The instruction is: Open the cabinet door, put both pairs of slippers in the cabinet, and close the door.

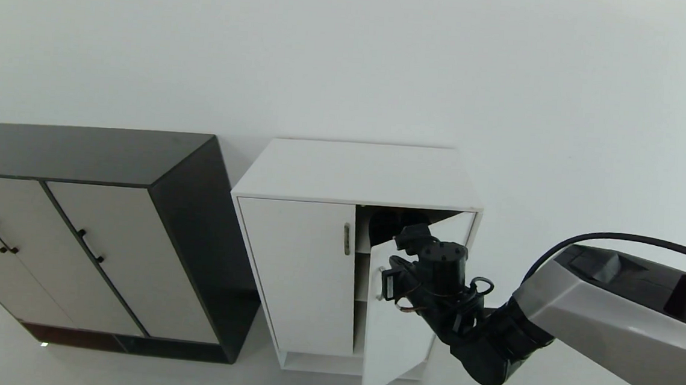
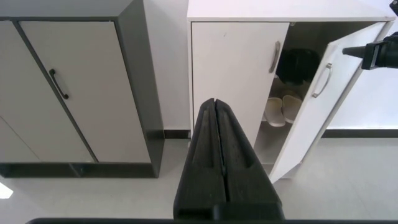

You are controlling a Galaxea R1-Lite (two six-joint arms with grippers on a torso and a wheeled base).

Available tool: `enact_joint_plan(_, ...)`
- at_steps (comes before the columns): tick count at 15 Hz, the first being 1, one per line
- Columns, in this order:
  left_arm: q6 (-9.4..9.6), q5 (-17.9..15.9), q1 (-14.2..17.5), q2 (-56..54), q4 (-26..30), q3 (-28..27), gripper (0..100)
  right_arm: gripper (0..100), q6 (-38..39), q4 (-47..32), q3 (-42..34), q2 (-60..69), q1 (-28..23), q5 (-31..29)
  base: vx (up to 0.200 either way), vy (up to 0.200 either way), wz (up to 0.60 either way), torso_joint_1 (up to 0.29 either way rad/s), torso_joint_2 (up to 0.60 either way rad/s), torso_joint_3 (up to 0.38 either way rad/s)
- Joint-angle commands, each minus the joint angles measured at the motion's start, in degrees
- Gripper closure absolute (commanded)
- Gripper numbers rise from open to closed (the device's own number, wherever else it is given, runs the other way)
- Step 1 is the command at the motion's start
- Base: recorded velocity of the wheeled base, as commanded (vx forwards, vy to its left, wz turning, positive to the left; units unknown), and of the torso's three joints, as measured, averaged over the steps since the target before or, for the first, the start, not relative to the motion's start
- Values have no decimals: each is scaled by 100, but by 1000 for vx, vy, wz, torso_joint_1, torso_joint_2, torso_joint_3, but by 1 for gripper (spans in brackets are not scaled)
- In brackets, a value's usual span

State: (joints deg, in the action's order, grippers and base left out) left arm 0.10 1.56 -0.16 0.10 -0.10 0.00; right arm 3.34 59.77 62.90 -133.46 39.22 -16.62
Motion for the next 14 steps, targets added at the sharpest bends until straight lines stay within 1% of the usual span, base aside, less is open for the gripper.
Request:
enact_joint_plan(1, 8, 2, -2, 8, -8, 0, 100, 100, -9, 140, -516, 330, 7, 449, 0, 0, 0, 0, 0, 0)
enact_joint_plan(2, -1, 2, -2, -1, 1, 0, 100, 100, -9, 237, -885, 532, -11, 871, 0, 0, 0, 0, 0, 0)
enact_joint_plan(3, 8, 2, -2, 8, 1, 0, 100, 100, -9, 290, -1052, 611, -46, 1090, 0, 0, 0, 0, 0, 0)
enact_joint_plan(4, 17, 20, -2, -1, 1, 0, 100, 100, -9, 413, -1368, 734, -125, 1582, 0, 0, 0, 0, 0, 0)
enact_joint_plan(5, 17, 20, -2, -1, 1, 0, 100, 100, -18, 483, -1430, 743, -160, 1670, 200, 0, 0, 7, -2, 7)
enact_joint_plan(8, 25, 20, -2, 8, 1, 0, 100, 100, -18, 474, -1448, 734, -169, 1688, 200, 0, 0, -7, 2, 4)
enact_joint_plan(11, 17, 20, -2, -1, 1, 0, 100, 100, -88, 457, -1632, 769, -160, 1714, 200, 0, 0, 15, 1, 1)
enact_joint_plan(13, 8, 11, -2, -1, 1, 0, 100, 100, -193, 457, -1755, 831, -169, 1855, 200, 0, 0, -7, 2, 7)
enact_joint_plan(14, 8, 11, -2, -1, 1, 0, 100, 100, -211, 457, -1782, 857, -160, 1890, 0, 0, 0, 0, 0, 0)
